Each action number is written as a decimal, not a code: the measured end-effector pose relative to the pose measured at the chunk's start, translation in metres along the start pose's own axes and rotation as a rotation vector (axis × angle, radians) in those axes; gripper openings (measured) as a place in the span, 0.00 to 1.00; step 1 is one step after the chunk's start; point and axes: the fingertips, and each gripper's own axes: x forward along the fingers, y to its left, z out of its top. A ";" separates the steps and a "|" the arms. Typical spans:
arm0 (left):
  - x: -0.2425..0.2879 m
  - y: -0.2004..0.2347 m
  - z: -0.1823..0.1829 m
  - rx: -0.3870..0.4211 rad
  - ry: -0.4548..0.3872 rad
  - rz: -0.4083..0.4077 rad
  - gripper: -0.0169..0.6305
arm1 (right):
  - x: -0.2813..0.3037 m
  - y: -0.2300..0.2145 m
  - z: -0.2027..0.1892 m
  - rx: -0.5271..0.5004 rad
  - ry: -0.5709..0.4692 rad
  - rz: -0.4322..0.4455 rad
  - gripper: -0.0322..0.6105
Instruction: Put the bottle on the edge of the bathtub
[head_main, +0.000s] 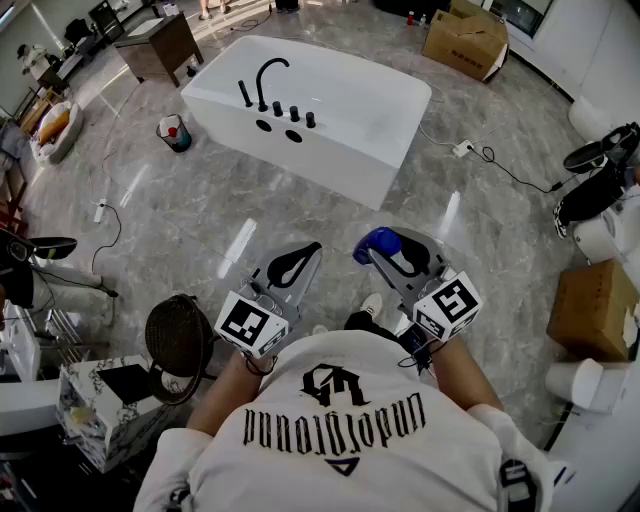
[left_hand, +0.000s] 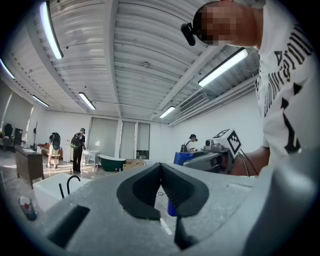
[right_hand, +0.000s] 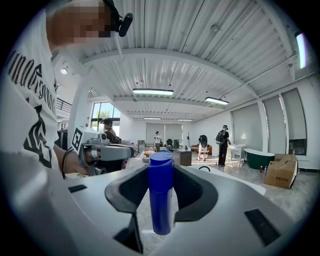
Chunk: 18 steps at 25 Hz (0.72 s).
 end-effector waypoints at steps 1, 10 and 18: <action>0.002 0.000 -0.002 -0.002 0.002 -0.002 0.05 | 0.000 -0.002 -0.001 0.000 0.000 -0.002 0.29; 0.038 0.006 -0.013 -0.017 0.028 -0.004 0.05 | -0.003 -0.037 -0.010 0.017 0.008 -0.006 0.29; 0.106 0.019 -0.023 -0.036 0.049 -0.009 0.05 | -0.008 -0.102 -0.018 0.034 0.023 -0.016 0.29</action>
